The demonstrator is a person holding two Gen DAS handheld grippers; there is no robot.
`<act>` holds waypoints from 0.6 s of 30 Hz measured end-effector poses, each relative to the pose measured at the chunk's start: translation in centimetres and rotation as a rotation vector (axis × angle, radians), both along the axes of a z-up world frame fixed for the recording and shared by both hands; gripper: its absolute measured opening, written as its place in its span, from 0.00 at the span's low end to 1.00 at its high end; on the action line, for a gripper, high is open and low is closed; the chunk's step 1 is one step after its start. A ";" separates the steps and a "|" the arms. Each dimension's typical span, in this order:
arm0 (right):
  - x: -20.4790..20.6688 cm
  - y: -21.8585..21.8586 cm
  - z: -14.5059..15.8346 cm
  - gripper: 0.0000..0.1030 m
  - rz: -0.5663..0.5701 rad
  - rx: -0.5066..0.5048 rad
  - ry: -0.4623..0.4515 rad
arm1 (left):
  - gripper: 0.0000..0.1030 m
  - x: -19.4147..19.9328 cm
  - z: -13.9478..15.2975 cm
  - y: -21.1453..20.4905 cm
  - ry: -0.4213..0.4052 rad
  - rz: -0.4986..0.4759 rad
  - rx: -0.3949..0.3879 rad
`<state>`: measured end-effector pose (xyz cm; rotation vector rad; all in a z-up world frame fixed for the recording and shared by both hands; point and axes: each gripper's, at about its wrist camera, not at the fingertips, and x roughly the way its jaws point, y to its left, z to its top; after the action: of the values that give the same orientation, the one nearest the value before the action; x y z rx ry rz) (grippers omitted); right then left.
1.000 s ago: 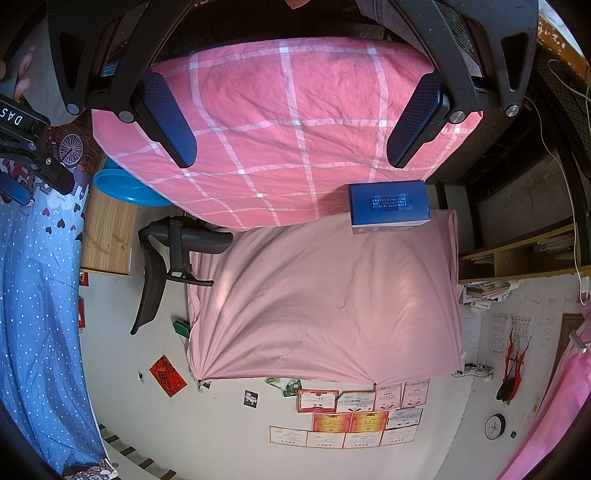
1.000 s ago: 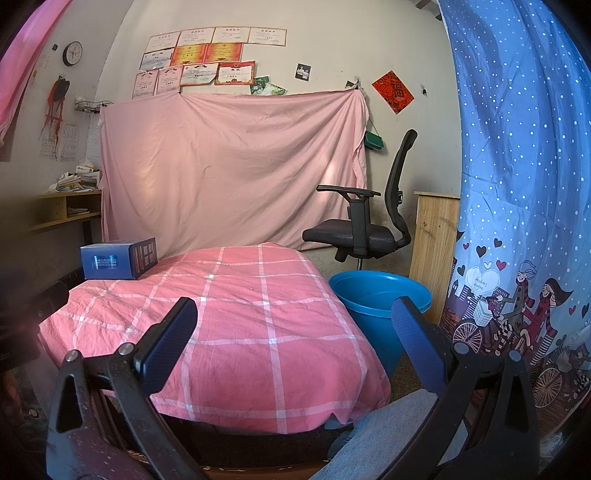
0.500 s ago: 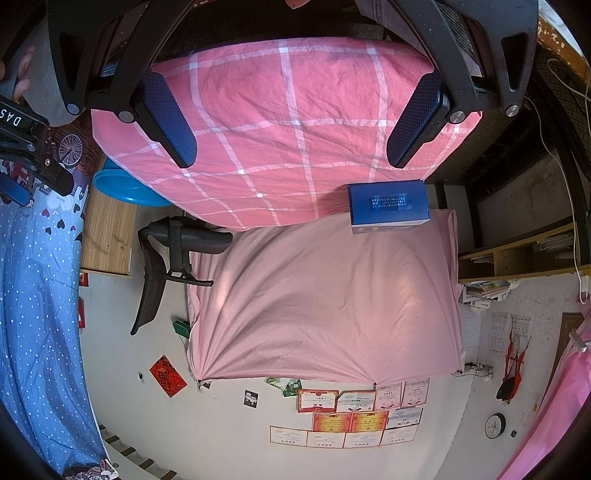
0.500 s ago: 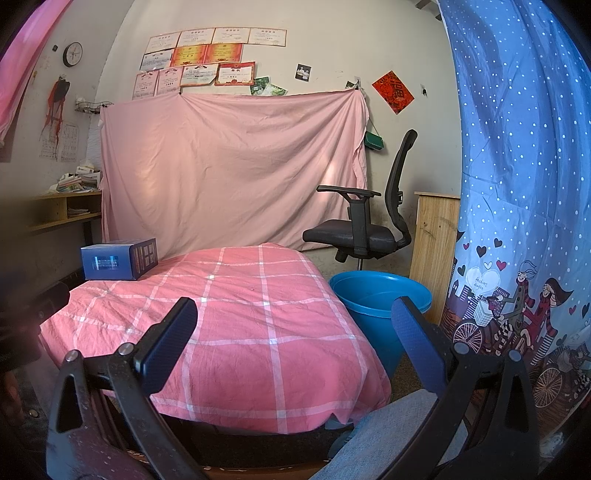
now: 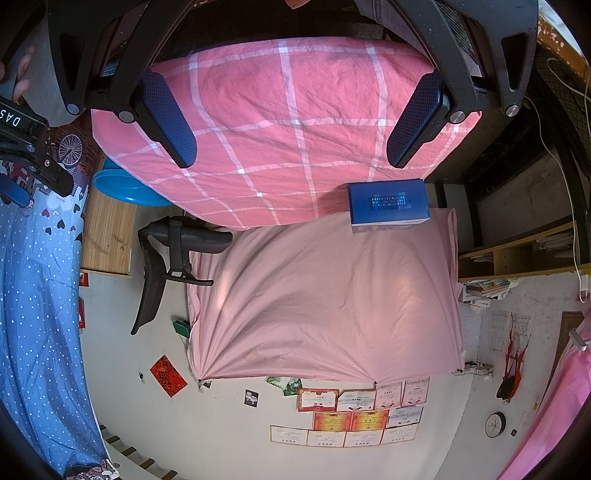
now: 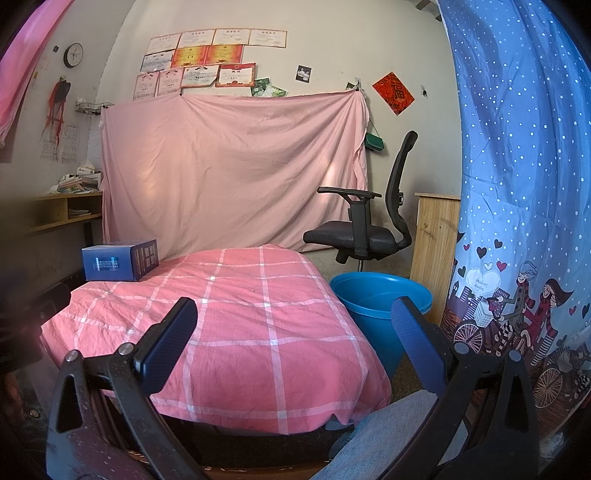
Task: Collect trash
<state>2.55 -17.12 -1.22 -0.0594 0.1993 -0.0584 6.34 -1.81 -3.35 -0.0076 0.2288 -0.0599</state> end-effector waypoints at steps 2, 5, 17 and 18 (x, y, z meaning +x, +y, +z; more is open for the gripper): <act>0.0 0.1 0.0 1.00 0.000 0.000 0.000 | 0.98 0.0 0.0 0.0 0.000 0.000 0.000; 0.0 0.1 0.0 1.00 0.000 0.000 0.000 | 0.98 0.0 0.0 0.0 -0.001 -0.001 0.001; 0.0 0.2 0.0 1.00 -0.001 0.001 0.000 | 0.98 0.0 0.0 0.0 0.000 0.000 0.002; 0.0 0.3 0.0 1.00 -0.001 0.001 0.000 | 0.98 0.0 0.0 0.0 0.000 0.000 0.001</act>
<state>2.59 -16.87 -1.21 -0.0584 0.1992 -0.0594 6.31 -1.82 -3.38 -0.0063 0.2284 -0.0599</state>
